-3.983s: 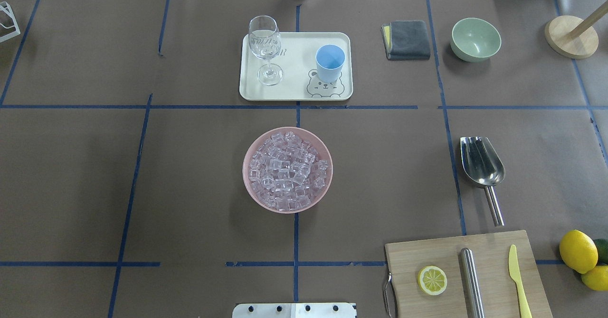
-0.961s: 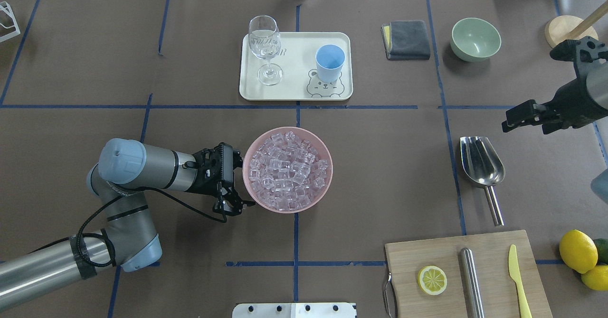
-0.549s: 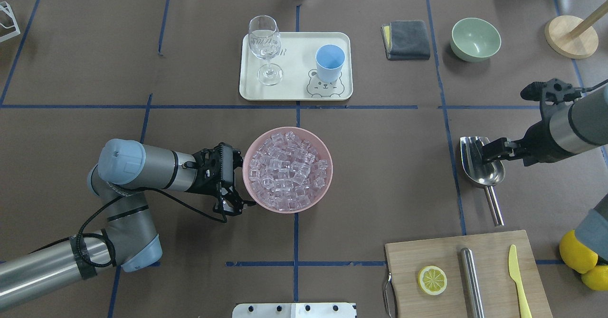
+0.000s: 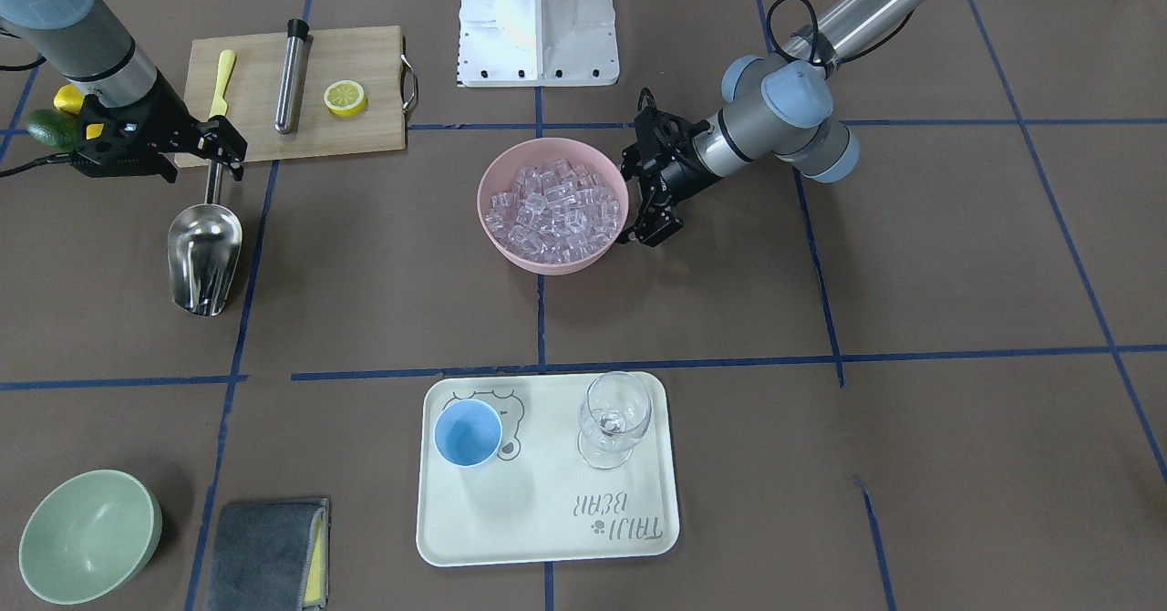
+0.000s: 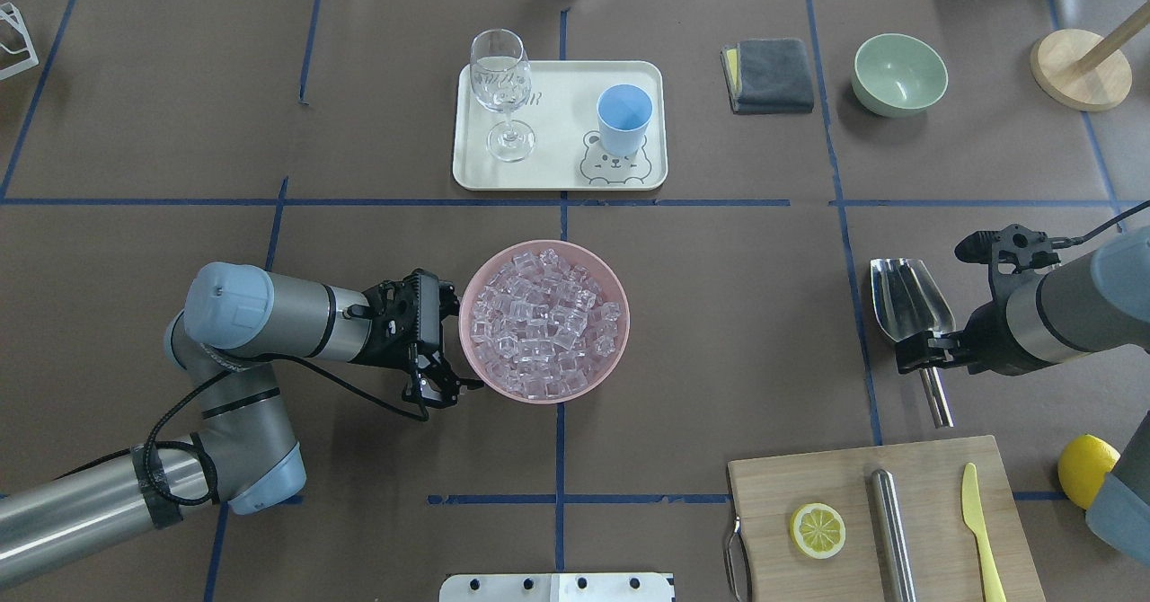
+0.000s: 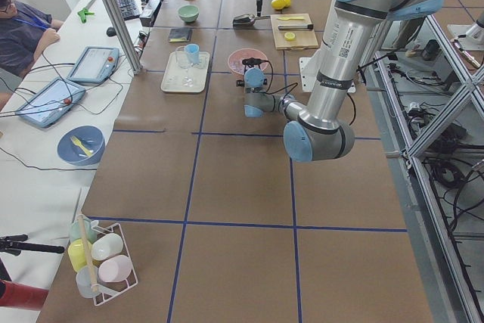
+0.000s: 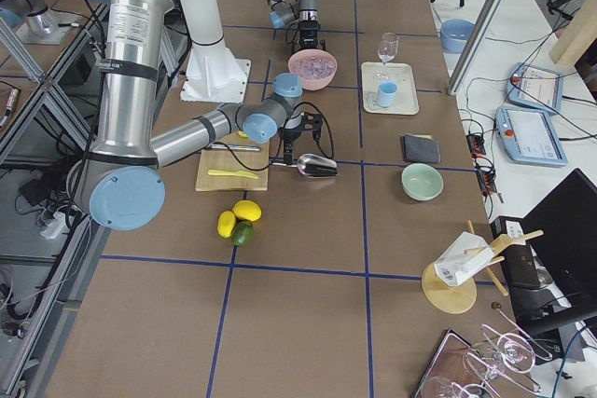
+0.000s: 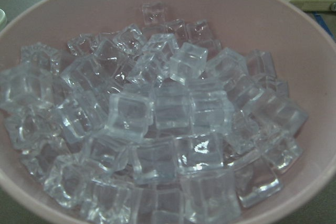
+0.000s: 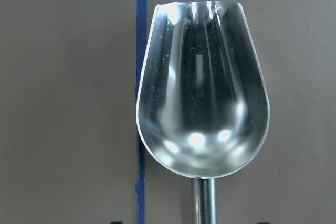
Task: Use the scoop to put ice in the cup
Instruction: 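Close the right gripper on the metal scoop handle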
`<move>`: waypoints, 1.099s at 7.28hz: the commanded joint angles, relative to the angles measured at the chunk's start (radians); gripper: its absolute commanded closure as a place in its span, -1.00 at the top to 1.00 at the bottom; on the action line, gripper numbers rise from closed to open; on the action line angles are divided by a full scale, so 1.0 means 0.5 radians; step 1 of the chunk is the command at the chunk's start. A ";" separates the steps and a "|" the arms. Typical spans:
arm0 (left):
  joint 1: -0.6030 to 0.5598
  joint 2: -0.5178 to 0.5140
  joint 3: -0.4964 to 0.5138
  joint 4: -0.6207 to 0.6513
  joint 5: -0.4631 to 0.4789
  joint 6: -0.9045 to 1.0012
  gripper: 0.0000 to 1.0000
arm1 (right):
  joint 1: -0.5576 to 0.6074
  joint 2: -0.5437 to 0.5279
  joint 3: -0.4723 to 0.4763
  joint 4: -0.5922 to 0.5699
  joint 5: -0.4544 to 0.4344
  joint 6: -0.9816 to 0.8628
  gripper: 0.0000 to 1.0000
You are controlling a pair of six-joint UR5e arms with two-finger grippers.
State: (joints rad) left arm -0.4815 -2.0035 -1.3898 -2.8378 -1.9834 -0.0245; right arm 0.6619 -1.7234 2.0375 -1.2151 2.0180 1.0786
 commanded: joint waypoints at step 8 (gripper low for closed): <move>-0.003 0.013 0.000 -0.028 -0.003 0.000 1.00 | -0.146 -0.002 -0.077 -0.015 -0.066 -0.022 -1.00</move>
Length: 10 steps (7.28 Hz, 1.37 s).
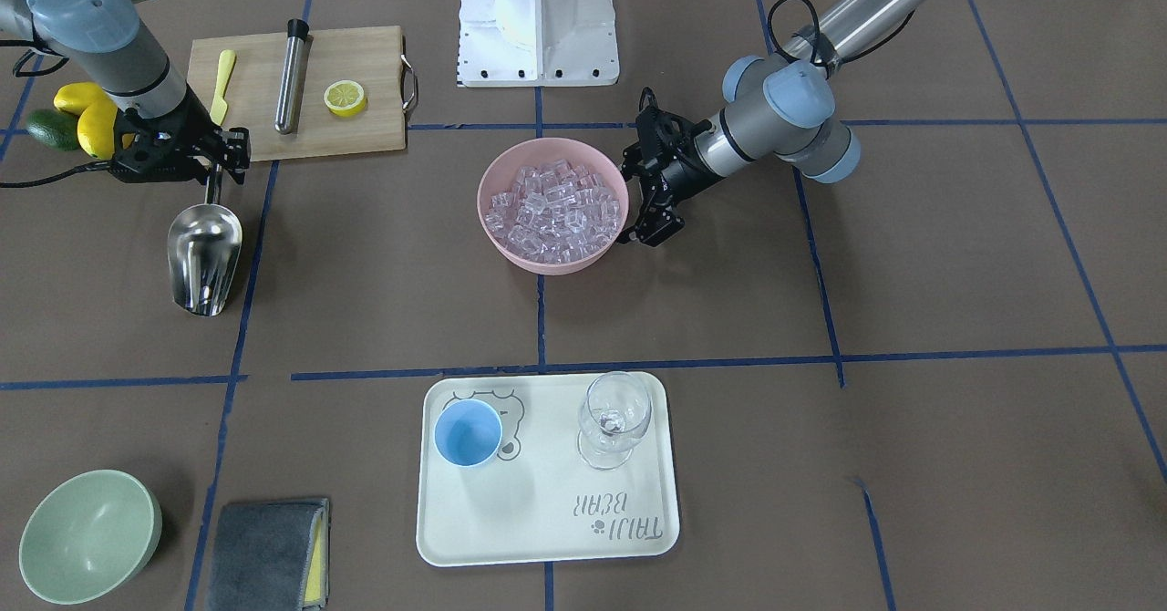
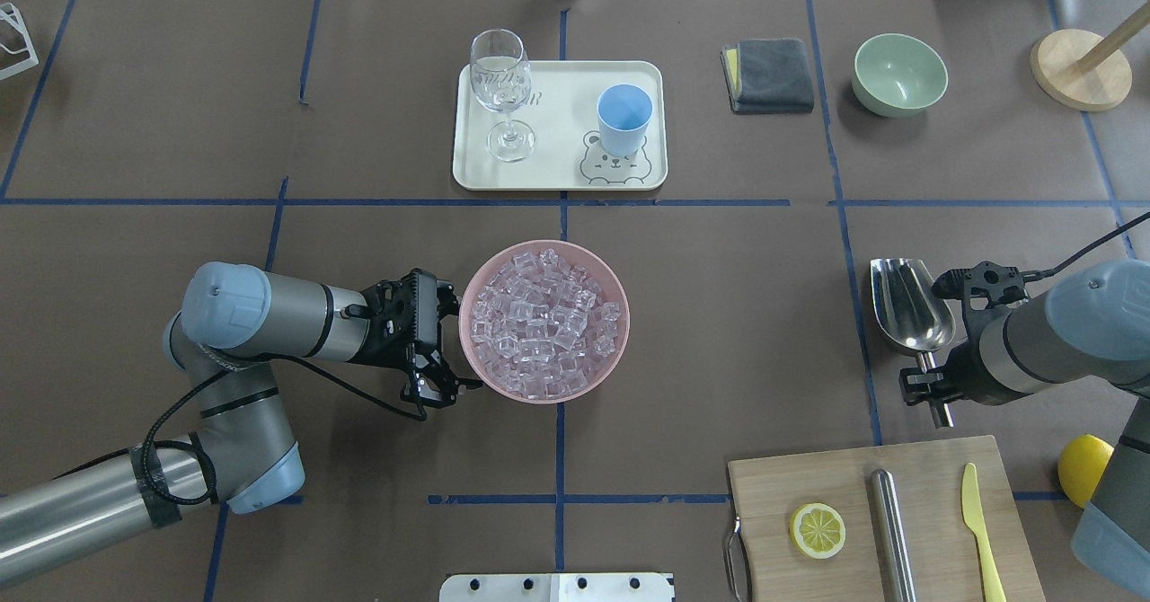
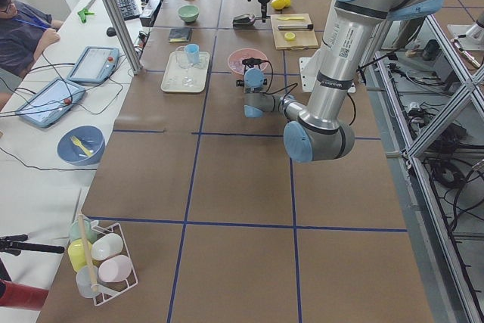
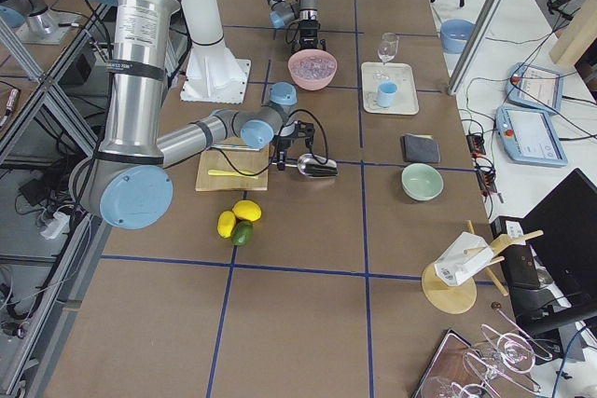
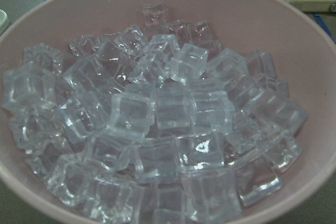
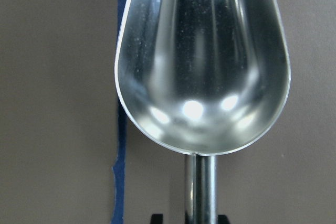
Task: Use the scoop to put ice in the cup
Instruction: 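Lift the scoop with the right gripper and carry it over the ice bowl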
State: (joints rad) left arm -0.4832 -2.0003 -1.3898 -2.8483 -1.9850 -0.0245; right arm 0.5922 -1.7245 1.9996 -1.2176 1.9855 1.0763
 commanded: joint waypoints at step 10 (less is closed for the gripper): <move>-0.003 0.006 -0.003 -0.007 0.000 0.000 1.00 | 0.172 0.187 0.207 -0.211 -0.054 -1.583 -1.00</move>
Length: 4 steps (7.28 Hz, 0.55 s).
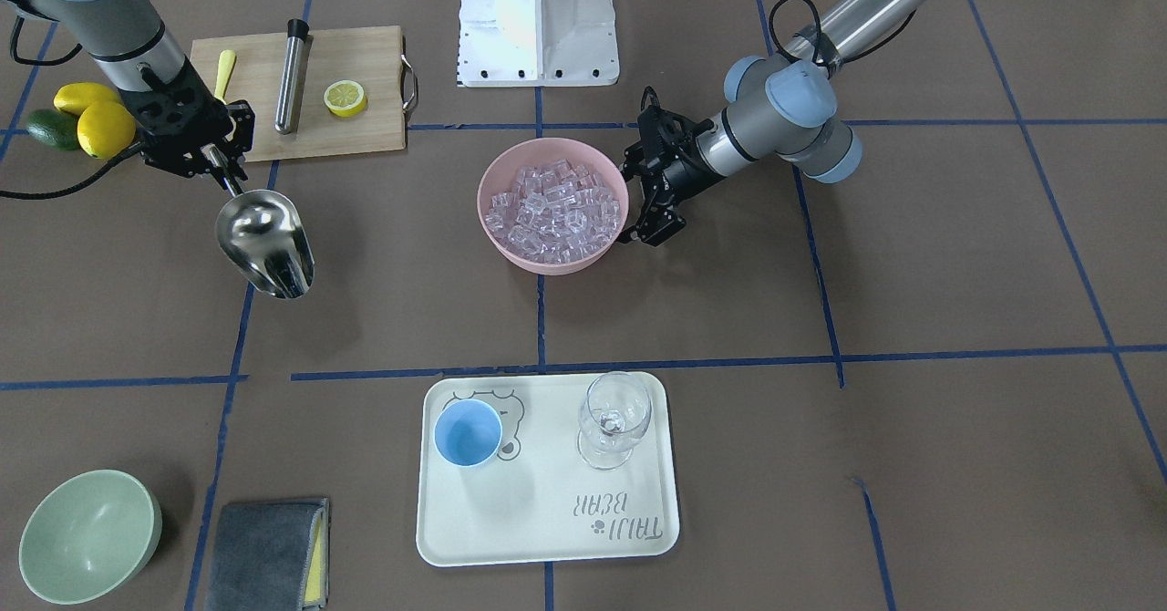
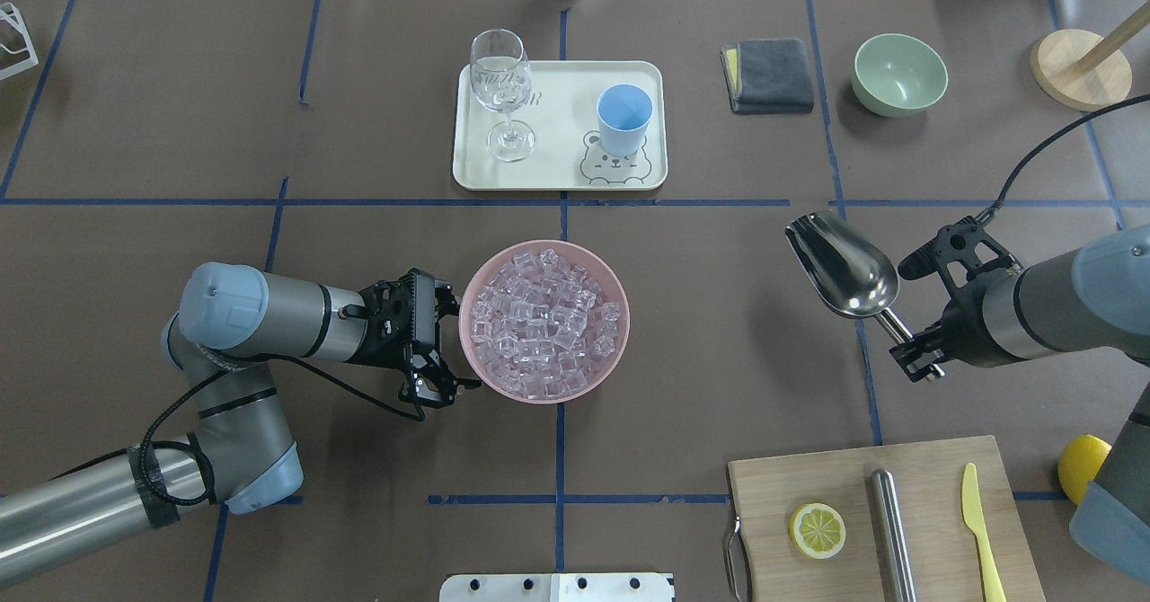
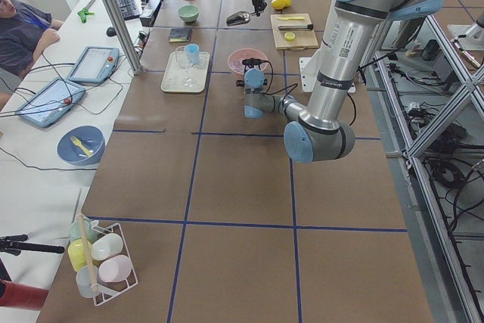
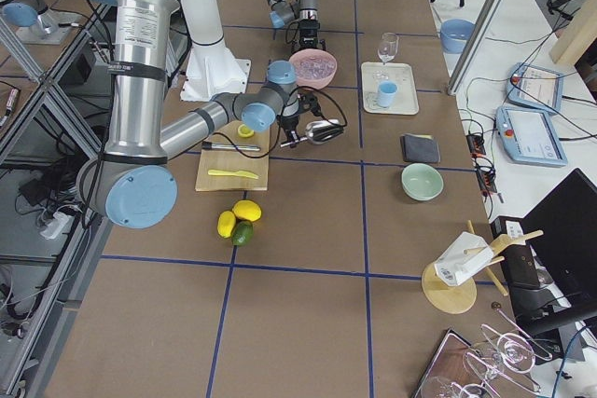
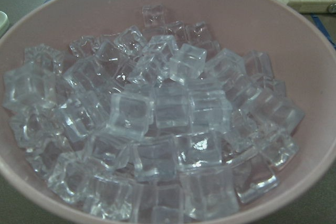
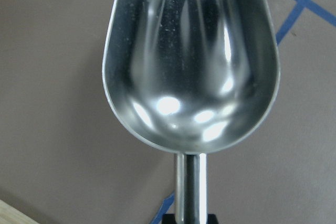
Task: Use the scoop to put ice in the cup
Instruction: 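Lift the scoop with the right gripper and carry it over the ice bowl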
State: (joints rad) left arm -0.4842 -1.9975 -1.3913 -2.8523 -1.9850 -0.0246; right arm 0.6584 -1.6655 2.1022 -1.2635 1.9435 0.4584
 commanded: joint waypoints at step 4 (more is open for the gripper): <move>-0.001 0.000 0.003 0.001 0.003 0.000 1.00 | 0.049 0.547 0.247 -1.072 0.028 -0.727 -1.00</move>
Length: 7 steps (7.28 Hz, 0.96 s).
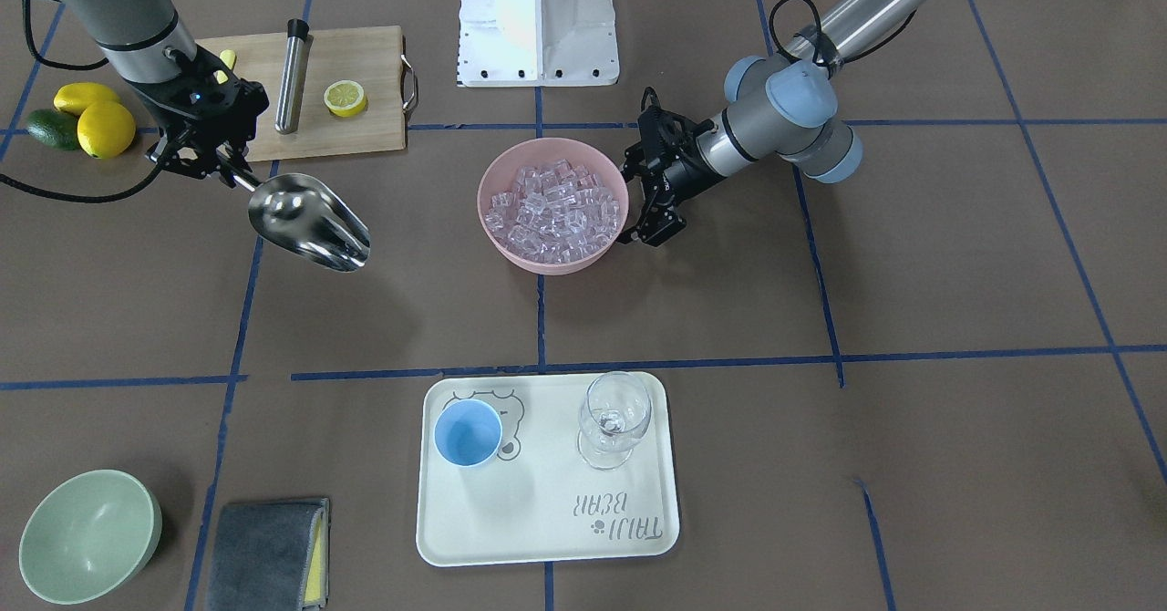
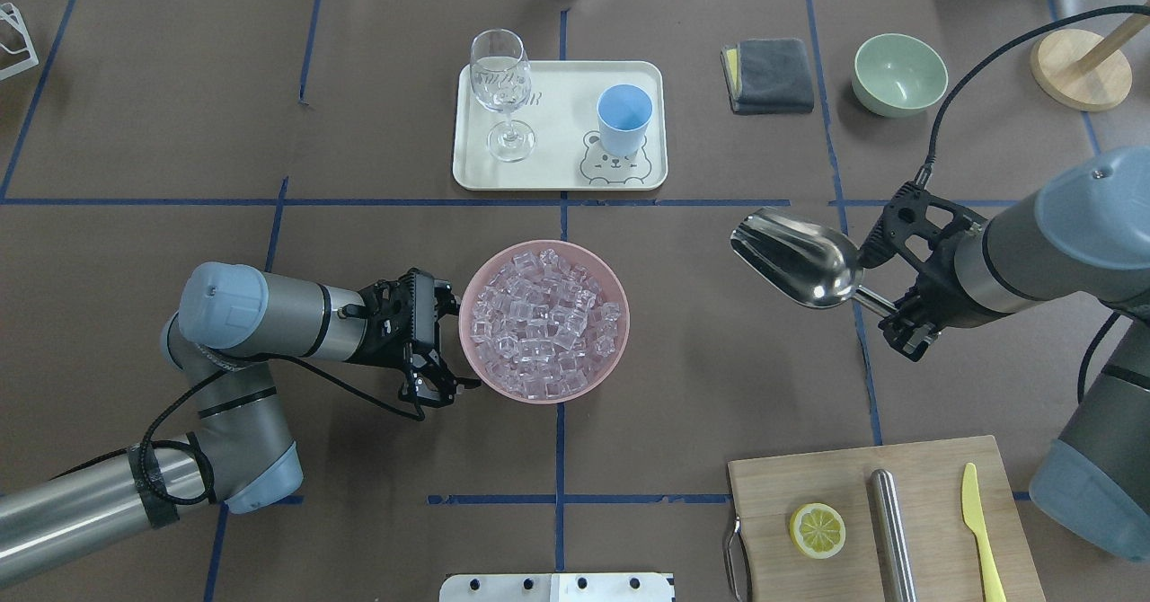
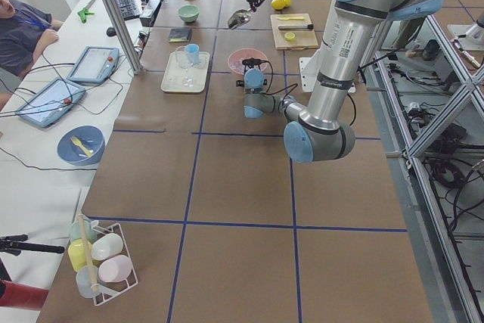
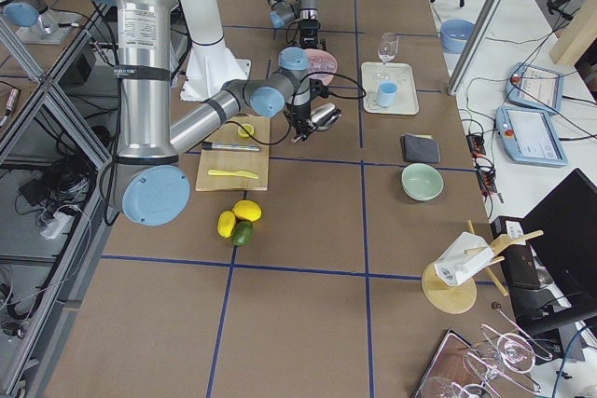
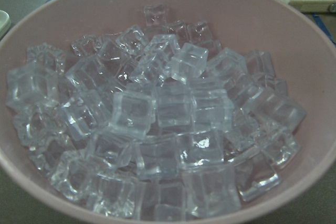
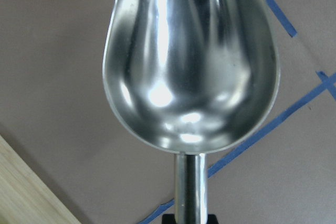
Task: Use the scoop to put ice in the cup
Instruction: 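Lift the scoop with the right gripper and carry it over the ice bowl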
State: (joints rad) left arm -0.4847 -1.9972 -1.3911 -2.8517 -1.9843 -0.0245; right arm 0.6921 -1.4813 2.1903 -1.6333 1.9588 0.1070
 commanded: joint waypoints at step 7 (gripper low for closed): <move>0.000 0.000 0.003 0.000 0.023 -0.003 1.00 | -0.411 1.528 -0.289 -2.061 -0.294 -0.069 -1.00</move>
State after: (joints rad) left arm -0.4847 -1.9983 -1.3898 -2.8517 -1.9743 -0.0261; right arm 0.5039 -0.8206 2.1358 -2.5704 1.8131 0.0846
